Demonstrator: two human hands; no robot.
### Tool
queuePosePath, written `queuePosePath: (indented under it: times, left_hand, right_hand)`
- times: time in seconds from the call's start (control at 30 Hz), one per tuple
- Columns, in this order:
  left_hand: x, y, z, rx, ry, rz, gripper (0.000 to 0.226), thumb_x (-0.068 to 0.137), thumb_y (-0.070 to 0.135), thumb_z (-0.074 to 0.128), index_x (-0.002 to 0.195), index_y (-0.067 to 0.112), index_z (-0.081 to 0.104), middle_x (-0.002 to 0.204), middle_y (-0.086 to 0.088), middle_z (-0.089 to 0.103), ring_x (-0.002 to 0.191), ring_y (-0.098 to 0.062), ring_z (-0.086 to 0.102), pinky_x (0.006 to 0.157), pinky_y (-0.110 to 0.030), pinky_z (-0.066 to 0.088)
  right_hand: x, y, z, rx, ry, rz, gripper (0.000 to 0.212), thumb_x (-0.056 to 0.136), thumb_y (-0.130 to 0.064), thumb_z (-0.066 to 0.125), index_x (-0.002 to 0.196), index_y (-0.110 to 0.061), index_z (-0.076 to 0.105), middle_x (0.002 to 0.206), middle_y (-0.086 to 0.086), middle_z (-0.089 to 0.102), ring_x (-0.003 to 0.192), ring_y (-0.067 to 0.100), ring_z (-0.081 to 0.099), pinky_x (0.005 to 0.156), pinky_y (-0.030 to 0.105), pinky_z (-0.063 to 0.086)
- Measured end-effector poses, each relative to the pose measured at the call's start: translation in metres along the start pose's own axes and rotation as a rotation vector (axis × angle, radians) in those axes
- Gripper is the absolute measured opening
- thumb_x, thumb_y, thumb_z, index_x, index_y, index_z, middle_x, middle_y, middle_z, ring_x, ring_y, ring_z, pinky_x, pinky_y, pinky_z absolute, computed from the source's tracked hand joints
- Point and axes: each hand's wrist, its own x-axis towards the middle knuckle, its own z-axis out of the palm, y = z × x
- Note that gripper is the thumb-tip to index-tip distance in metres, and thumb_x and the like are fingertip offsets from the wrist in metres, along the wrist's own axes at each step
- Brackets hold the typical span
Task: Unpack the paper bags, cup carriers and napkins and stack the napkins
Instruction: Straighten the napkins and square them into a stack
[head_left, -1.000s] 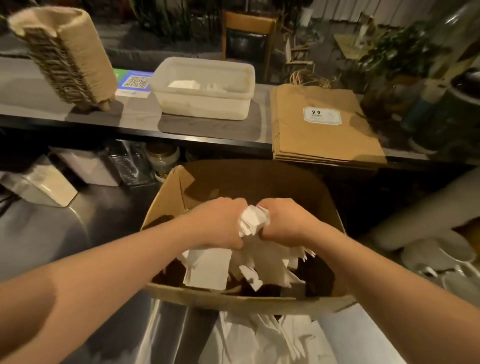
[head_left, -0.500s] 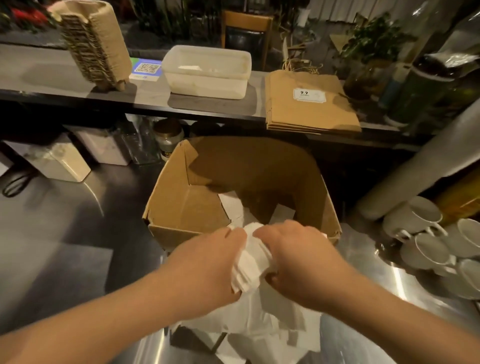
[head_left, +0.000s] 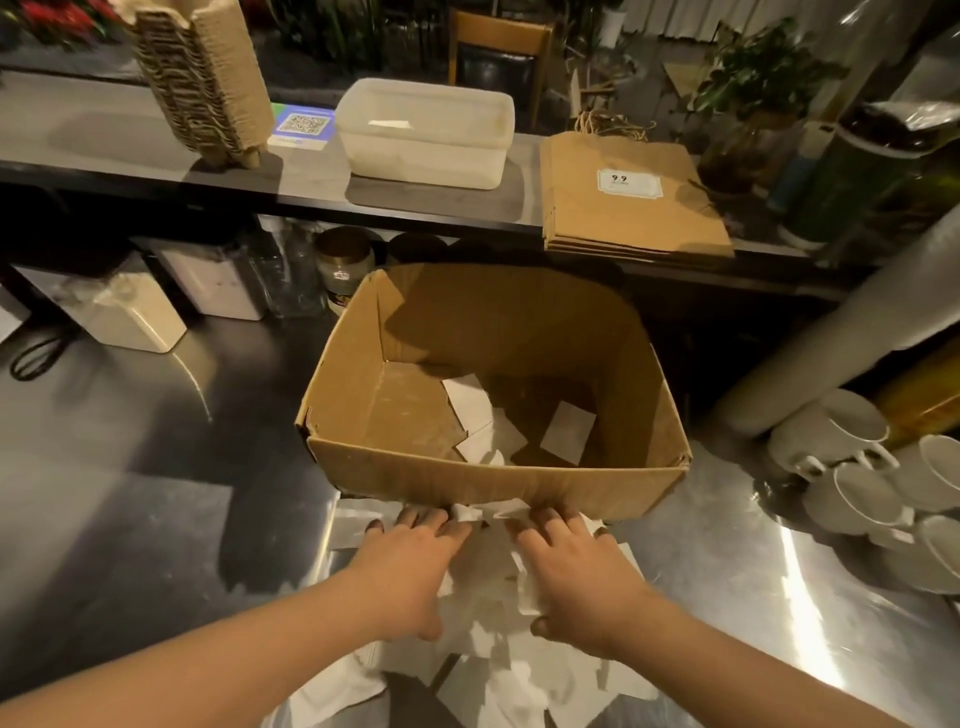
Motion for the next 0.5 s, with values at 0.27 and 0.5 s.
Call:
queuePosePath:
  times: [0.27,0.5]
  left_hand:
    - [-0.031,-0.016,-0.104,-0.38,-0.374,0.257,0.063,0.094,0.066,0.062,0.149,0.041,0.046,0.136,0.016,0.064,0.115,-0.009,0.065,0.099,-0.031,0.053]
    - [0.037,-0.04,-0.176,-0.674,0.145,0.107,0.023,0.101,0.049,0.059,0.123,0.042,0.06,0.096,0.012,0.072,0.075,-0.004,0.067,0.07,-0.024,0.056]
  right_hand:
    - [-0.006,0.032,-0.054,0.112,0.111,-0.326,0.053,0.097,-0.068,0.045,0.143,-0.041,0.043,0.133,-0.015,0.054,0.112,0.005,0.056,0.085,0.025,0.055]
    - [0.062,0.07,-0.12,0.492,0.28,0.057,0.027,0.097,-0.045,0.062,0.123,-0.039,0.059,0.101,-0.019,0.063,0.086,0.003,0.063,0.077,0.024,0.06]
